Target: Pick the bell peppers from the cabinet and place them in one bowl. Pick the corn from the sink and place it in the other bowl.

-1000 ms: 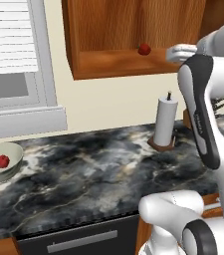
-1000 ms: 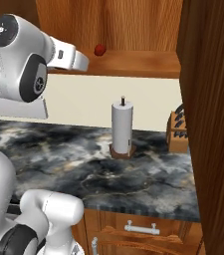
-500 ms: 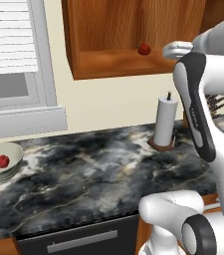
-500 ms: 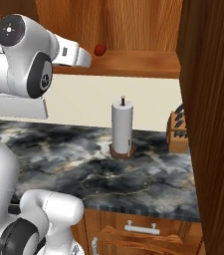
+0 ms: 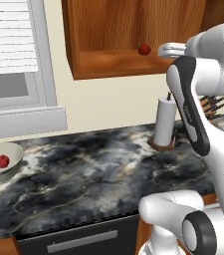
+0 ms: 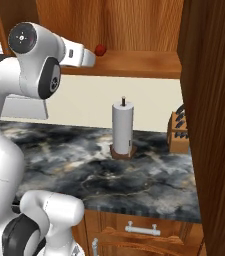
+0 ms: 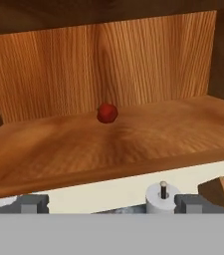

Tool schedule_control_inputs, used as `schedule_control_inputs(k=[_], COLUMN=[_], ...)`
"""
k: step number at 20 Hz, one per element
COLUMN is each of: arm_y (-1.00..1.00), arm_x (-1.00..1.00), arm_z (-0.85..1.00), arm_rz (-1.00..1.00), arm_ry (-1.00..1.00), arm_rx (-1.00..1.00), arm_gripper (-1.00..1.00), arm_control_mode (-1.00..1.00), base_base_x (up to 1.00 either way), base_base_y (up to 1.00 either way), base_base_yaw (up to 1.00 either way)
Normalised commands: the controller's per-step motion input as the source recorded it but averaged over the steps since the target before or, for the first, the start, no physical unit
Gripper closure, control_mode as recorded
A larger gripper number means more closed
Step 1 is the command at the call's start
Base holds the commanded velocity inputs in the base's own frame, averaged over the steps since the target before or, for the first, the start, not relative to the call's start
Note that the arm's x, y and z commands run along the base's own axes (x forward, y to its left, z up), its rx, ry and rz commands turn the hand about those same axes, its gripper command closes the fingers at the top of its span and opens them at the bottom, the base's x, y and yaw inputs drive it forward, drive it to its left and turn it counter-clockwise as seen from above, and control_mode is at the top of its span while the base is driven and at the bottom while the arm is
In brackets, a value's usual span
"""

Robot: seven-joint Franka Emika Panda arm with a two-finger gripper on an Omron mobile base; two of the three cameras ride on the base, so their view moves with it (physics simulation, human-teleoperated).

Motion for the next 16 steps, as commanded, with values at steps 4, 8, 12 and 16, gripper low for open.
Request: schedule_control_inputs(k=[4,8,12,16], arm_y=[0.0,0.0,0.01,0.05], arm_x=[0.26,0.33,0.21,0.29], arm_z=[0.0,0.0,0.0,-0.03], arm_rz=[0.02,0.02,0.0,0.0], arm_ry=[0.0,0.0,0.02,0.08], arm_rx=[0.0,0.0,0.0,0.0], arm_gripper=[-1.0,-1.0,-1.0,-1.0], arm_control_mode=[-1.0,-1.0,-1.0,-1.0], base_base_x=[0.0,0.0,0.0,0.0], base_base_y=[0.0,0.0,0.0,0.0], base_base_yaw=[0.0,0.0,0.0,0.0])
